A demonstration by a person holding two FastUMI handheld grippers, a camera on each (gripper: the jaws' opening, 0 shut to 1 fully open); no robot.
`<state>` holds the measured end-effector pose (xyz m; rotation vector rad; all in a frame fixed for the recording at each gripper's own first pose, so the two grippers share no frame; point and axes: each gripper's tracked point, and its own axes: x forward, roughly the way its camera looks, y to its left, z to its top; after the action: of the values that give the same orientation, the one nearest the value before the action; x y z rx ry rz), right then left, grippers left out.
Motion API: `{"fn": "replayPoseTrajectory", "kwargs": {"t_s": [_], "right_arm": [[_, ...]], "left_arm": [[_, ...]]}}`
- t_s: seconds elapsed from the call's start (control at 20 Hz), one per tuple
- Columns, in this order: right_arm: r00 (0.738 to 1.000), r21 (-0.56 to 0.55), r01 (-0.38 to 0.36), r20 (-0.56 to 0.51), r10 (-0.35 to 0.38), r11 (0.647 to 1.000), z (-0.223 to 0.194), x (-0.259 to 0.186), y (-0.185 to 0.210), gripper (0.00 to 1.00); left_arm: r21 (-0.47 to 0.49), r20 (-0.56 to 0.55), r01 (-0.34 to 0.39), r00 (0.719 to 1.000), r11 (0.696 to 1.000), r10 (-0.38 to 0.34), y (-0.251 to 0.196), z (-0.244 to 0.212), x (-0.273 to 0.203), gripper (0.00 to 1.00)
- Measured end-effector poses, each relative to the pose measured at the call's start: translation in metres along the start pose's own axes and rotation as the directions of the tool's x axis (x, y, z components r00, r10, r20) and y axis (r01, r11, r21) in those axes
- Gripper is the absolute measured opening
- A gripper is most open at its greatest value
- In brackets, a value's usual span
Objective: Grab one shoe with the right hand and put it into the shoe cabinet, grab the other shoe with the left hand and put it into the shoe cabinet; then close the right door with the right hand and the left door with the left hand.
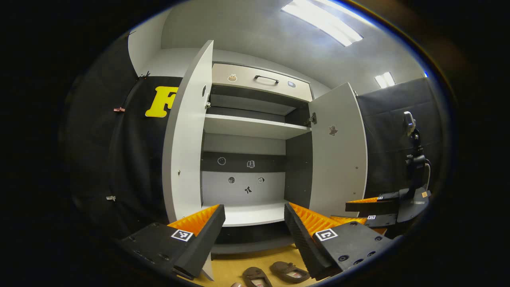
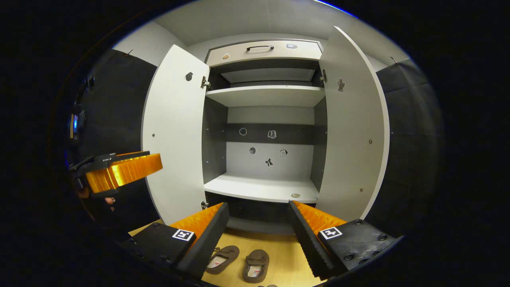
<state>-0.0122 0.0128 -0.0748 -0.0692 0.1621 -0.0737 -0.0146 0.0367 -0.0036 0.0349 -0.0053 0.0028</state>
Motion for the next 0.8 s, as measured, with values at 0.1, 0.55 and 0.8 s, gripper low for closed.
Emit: {"fn": "replayPoseTrajectory", "kwargs": {"t_s": [0.1, 0.55, 0.8], "right_arm": [[0.999, 0.005, 0.013, -0.032, -0.012, 1.000, -0.019, 0.003, 0.005, 0.98], [0.970, 0.066, 0.066, -0.240, -0.049, 0.996, -0.133, 0.009, 0.022, 0.98], [0.942, 0.099, 0.075, -0.333, -0.038, 0.992, -0.193, 0.020, 0.028, 0.98]], "left_arm": [[0.001, 0.006, 0.007, 1.000, 1.000, -0.007, 0.007, 0.000, 0.001, 0.95], [-0.005, 0.014, 0.046, 0.999, 0.999, -0.046, 0.026, -0.005, 0.000, 0.95], [-0.012, 0.012, 0.050, 0.999, 0.999, -0.050, 0.028, -0.010, 0.002, 0.95]]}}
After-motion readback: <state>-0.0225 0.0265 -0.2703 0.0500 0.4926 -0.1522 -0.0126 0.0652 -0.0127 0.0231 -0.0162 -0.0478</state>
